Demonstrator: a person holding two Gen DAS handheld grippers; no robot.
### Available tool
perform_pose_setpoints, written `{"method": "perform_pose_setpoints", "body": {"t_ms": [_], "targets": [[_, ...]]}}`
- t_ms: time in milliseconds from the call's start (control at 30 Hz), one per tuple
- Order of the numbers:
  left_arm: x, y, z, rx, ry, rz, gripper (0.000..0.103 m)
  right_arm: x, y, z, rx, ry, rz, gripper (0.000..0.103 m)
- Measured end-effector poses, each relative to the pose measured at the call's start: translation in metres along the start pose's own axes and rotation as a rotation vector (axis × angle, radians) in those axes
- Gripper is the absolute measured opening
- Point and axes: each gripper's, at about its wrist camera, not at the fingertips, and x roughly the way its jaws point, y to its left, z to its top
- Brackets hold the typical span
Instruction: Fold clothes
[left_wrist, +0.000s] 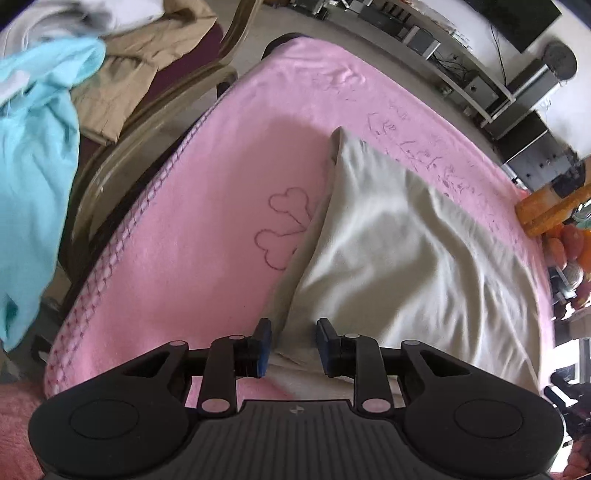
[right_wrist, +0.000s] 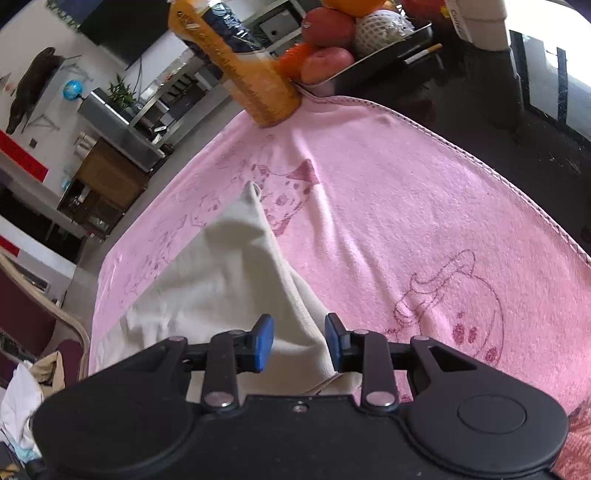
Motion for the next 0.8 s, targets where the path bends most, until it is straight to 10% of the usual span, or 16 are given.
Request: {"method": "perform_pose_setpoints", "body": {"t_ms": [800], "targets": [[0.005,0.014,0.0,-0.066,0.014,-0.023,0.029,0.011,-0.024,-0.003,0.155,0.109,0.066,0.034]]}}
